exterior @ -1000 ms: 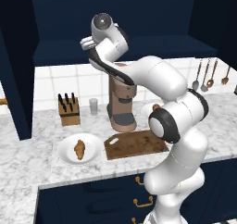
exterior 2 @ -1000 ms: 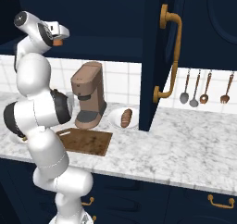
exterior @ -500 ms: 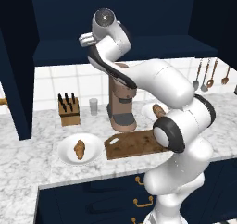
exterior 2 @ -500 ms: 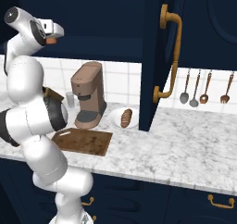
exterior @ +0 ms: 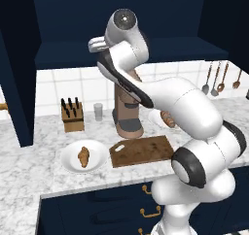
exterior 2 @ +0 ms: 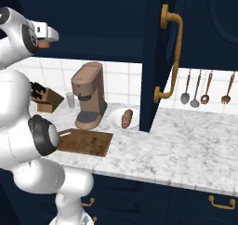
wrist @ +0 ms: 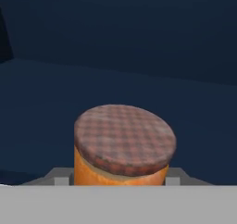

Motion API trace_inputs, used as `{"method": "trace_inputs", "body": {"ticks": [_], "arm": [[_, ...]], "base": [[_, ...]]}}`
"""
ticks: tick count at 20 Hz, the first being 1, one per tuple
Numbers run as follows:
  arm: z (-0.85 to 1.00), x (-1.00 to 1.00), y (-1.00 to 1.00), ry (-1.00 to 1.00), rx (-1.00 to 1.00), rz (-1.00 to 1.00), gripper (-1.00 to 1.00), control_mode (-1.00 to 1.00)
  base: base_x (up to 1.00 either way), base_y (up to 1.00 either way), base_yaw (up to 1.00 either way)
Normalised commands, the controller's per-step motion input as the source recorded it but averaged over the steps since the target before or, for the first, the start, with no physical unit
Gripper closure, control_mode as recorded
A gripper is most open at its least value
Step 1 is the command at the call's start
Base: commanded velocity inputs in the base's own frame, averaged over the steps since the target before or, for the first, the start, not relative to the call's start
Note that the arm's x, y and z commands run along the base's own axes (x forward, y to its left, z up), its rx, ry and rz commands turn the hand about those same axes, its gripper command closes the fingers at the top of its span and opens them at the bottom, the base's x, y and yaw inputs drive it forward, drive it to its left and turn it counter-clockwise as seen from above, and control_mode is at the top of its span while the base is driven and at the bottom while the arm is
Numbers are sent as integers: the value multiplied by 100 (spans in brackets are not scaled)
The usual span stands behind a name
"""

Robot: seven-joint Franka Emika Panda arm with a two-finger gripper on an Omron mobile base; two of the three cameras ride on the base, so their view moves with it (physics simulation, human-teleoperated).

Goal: From the different types of pastries on the counter, select a croissant and place it on the cutting board. Then retrieve a jar of jam from the cabinet and place it alongside the croissant on the cutting board.

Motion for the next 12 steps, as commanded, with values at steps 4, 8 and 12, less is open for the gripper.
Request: {"method": "trace_inputs", "body": {"ticks": [4, 8, 12], "arm": [[2, -85, -30, 0, 5, 8, 100, -100], [7, -91, -29, 0, 3, 8, 100, -100], [6, -83, -16, -2, 3, 10, 100, -100]], "base": [[0, 0, 0], [0, 0, 0], [0, 0, 0]]}}
